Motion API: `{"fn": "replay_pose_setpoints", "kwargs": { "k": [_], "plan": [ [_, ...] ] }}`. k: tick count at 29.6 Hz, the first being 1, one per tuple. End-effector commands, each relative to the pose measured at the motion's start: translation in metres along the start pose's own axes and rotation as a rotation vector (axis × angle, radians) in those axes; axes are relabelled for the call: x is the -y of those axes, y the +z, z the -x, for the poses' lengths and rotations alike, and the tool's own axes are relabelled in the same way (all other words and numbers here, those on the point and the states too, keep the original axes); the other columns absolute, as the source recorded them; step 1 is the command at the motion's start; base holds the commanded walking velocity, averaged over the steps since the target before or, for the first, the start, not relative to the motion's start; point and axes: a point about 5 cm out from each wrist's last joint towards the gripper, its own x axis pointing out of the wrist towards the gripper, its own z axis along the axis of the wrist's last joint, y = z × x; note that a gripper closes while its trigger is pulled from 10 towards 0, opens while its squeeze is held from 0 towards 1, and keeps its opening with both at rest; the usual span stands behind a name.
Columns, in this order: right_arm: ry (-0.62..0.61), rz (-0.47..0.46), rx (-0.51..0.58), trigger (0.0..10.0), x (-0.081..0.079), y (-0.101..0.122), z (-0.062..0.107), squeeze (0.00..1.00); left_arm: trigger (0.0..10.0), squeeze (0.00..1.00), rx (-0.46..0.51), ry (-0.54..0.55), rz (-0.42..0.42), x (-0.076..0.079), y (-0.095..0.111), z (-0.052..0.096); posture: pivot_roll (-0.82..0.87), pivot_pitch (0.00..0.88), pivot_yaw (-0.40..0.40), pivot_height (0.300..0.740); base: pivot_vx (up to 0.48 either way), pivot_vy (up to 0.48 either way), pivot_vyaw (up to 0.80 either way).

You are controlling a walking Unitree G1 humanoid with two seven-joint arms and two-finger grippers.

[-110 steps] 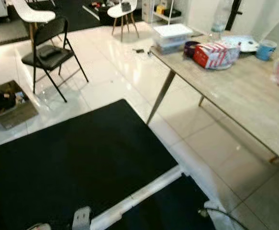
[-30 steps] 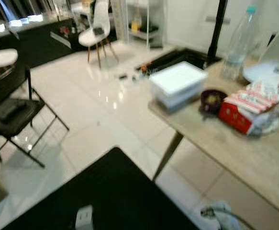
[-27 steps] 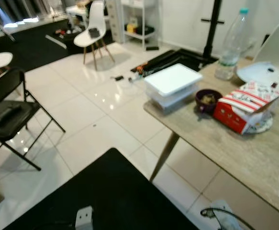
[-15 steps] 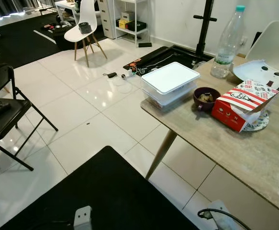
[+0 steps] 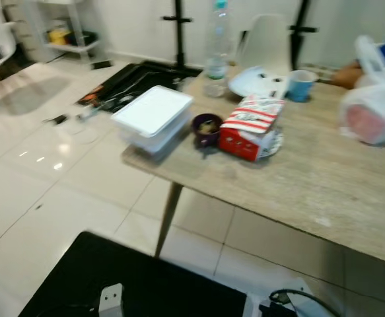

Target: Restocking fridge

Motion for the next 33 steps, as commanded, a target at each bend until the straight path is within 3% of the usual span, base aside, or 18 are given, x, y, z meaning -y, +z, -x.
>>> {"fn": "replay_pose_setpoints", "kwargs": {
  "k": [1,12,15,19,33],
  "plan": [
    [0.005,-0.016,0.016,10.0,-0.0036,0.0020,-0.0004,0.00,10.0,0.00,0.009,0.024,-0.010,-0.0068,0.0029,0.0015,-0.05,0.000,0.047,0.740,0.000,0.000,-0.77],
    [0.008,0.002,0.032,10.0,-0.0058,0.0068,-0.0008,0.00,10.0,0.00,0.013,-0.017,-0.020,-0.0027,0.0041,0.0007,-0.04,0.000,0.046,0.740,0.000,0.000,-0.07],
    [0.002,0.004,0.032,10.0,-0.0027,0.0070,-0.0005,0.00,10.0,0.00,0.003,-0.032,-0.021,0.0014,0.0021,-0.0002,-0.04,0.000,0.044,0.740,0.000,-0.461,0.00],
    [0.000,0.004,0.033,10.0,-0.0022,0.0068,-0.0005,0.00,10.0,0.00,0.001,-0.019,-0.024,0.0013,0.0018,-0.0004,-0.04,0.000,0.044,0.740,0.000,-0.471,0.00],
    [0.004,0.008,0.036,10.0,-0.0029,0.0077,-0.0006,0.00,10.0,0.00,0.017,0.031,-0.005,-0.0027,0.0052,-0.0002,-0.04,0.000,0.041,0.740,0.000,0.000,0.00]
  ]
}}
